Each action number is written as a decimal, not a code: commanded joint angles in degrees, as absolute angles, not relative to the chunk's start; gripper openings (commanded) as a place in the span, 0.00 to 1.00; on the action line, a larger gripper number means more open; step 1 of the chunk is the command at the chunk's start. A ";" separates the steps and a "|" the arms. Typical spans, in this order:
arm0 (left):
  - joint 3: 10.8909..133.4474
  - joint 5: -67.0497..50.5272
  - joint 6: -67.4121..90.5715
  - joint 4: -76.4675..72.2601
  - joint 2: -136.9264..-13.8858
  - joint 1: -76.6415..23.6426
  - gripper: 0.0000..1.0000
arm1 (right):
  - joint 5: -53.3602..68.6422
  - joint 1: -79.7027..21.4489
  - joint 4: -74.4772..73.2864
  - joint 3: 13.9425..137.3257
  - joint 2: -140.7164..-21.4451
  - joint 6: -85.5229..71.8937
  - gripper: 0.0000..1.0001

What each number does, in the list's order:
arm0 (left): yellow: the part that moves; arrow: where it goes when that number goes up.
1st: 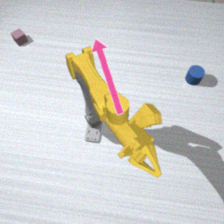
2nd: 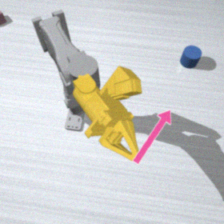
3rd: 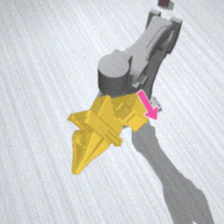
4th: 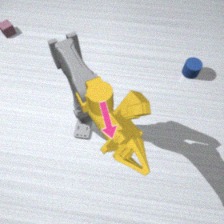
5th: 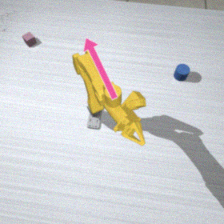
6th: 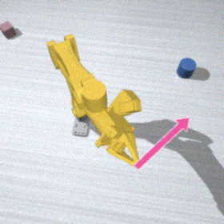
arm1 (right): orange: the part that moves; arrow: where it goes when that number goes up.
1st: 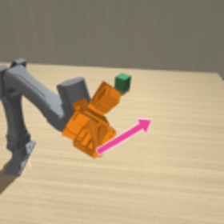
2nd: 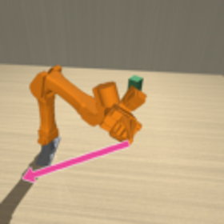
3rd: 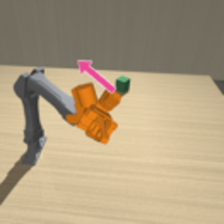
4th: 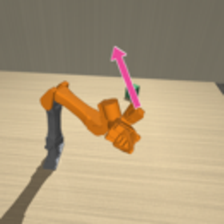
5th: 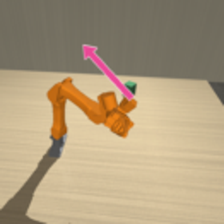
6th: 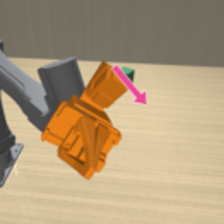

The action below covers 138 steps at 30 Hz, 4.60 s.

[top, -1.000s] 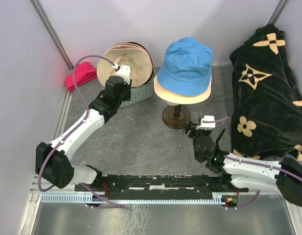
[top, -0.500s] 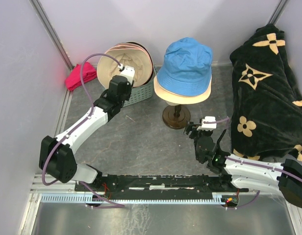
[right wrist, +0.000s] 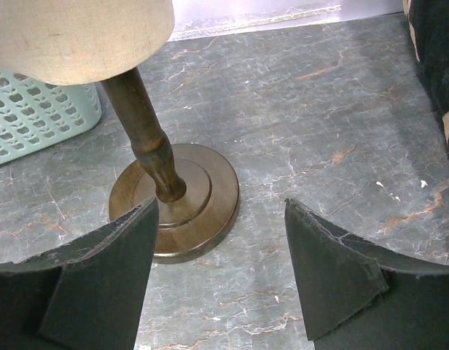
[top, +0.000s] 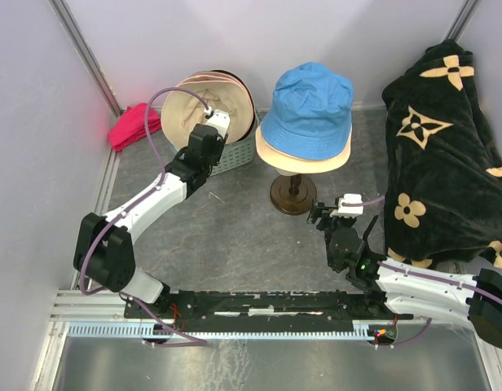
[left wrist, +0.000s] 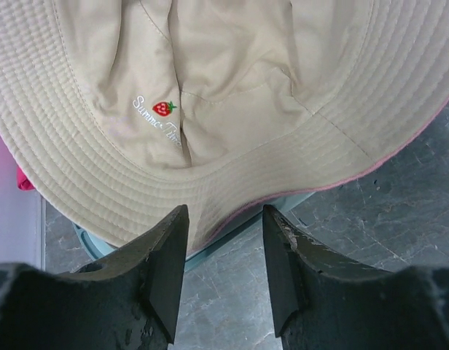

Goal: Stack the hats
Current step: Pick up the hat from the bin.

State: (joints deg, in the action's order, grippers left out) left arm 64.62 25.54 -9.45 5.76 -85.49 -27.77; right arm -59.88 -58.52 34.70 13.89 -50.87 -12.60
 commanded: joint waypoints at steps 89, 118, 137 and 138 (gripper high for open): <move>112.62 21.27 26.45 14.37 -87.19 -22.07 0.03 | -58.91 -58.95 11.32 41.91 -40.23 3.43 0.76; 118.12 6.09 54.60 -4.97 -88.77 -17.31 0.03 | -46.01 -59.06 -3.77 60.91 -42.69 1.25 0.76; 136.35 -4.04 61.04 -16.38 -105.92 -17.36 0.03 | -33.36 -59.06 -7.78 77.03 -51.09 2.48 0.78; 138.01 -4.26 61.08 -17.12 -107.15 -17.32 0.03 | -32.83 -59.01 -7.93 78.21 -52.19 2.66 0.78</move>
